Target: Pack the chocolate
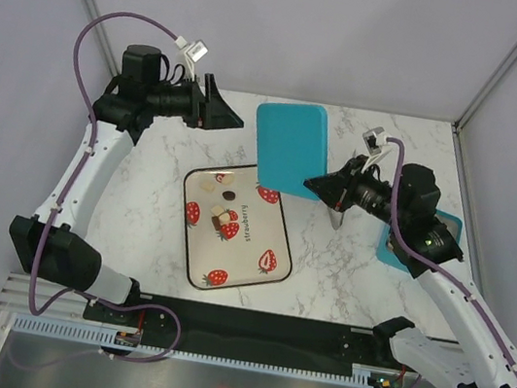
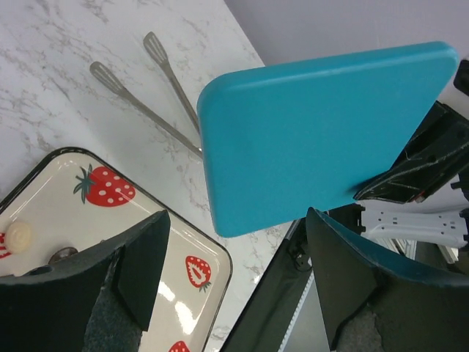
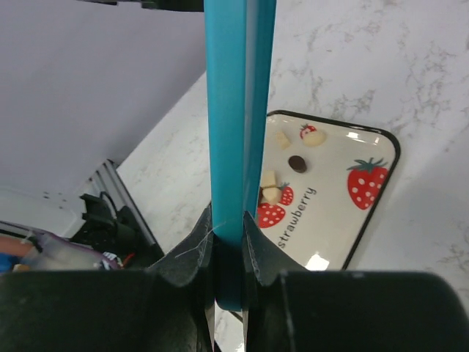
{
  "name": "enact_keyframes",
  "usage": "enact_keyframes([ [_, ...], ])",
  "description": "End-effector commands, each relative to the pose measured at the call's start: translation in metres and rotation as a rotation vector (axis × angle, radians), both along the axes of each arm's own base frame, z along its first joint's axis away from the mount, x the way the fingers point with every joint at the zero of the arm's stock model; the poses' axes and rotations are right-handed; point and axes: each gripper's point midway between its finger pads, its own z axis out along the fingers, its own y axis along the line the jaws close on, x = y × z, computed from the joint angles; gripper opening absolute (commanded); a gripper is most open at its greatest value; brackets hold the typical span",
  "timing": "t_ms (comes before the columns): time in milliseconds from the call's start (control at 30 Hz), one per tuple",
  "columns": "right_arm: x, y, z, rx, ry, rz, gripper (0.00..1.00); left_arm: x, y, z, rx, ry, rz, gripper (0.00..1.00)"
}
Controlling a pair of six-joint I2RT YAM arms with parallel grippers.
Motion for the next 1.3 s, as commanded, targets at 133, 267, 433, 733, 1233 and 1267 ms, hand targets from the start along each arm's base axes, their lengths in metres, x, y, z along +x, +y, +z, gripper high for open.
enact_keyframes([
  [133, -0.02, 0.01, 0.091, 0.234, -0.117, 0.163, 0.0, -0.025, -0.02, 0.063, -0.243, -0.195, -0.219, 0.83],
  [267, -0.027, 0.01, 0.114, 0.302, -0.148, 0.199, 0.0, -0.029, -0.022, 0.072, -0.278, -0.185, -0.258, 0.83],
  [433, -0.028, 0.013, 0.124, 0.35, -0.145, 0.231, 0.0, -0.025, -0.023, 0.07, -0.283, -0.171, -0.257, 0.83],
  [733, -0.013, 0.016, 0.105, 0.356, -0.086, 0.223, 0.01, -0.022, -0.025, 0.02, -0.292, -0.033, -0.246, 0.83],
  [1233, -0.004, -0.015, 0.065, 0.34, -0.008, 0.151, 0.09, -0.034, -0.063, 0.037, -0.517, 0.035, -0.337, 0.24],
  [1267, -0.006, -0.016, 0.067, 0.345, -0.014, 0.156, 0.06, -0.035, -0.064, 0.037, -0.523, 0.013, -0.346, 0.31],
])
